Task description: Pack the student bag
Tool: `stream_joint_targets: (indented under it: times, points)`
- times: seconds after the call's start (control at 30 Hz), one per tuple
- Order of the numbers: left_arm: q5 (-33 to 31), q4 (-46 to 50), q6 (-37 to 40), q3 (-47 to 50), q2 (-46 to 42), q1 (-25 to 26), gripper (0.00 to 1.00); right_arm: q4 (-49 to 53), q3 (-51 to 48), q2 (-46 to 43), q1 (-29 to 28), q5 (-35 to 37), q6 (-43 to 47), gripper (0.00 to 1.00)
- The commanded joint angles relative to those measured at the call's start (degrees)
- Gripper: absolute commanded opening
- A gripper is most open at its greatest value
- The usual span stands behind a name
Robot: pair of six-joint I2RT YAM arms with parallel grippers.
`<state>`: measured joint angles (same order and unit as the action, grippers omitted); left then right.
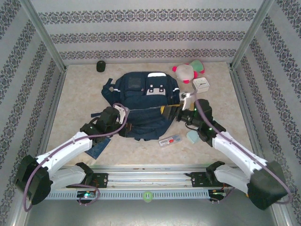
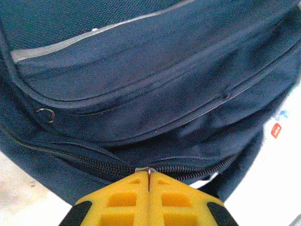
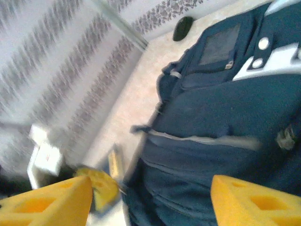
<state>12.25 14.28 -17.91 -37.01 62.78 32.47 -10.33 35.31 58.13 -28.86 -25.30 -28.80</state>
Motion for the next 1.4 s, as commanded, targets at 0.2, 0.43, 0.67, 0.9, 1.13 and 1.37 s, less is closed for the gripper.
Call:
stream_joint_targets:
  times: [0.2, 0.43, 0.67, 0.9, 1.13, 1.37]
  points:
    - [6.0, -7.77, 1.8, 3.0, -0.55, -0.82, 0.0, 16.47, 7.53, 7.03, -8.67, 0.74, 49.84, 0.68]
    - [7.46, -7.83, 1.13, 3.04, -2.08, -0.87, 0.0, 13.64, 11.91, 21.01, -13.89, -4.46, 57.8, 0.68]
    - [8.61, -7.71, 0.82, 3.53, -2.58, -0.88, 0.0, 6.76, 15.92, 32.57, -15.09, -4.64, 58.58, 0.64]
    - [0.73, -1.76, 3.79, 1.55, -1.78, -1.84, 0.0, 8.44, 16.2, 32.18, -14.0, -9.16, 63.34, 0.0]
    - [-7.18, 3.03, 3.59, -0.42, 0.94, -10.12, 0.0, 21.15, 14.25, 21.12, -9.75, -19.69, 77.11, 0.0]
    - [-14.25, 2.51, 4.81, -5.0, 9.52, -17.03, 0.0, 31.28, 16.04, 14.65, -6.41, -23.41, 84.89, 0.0]
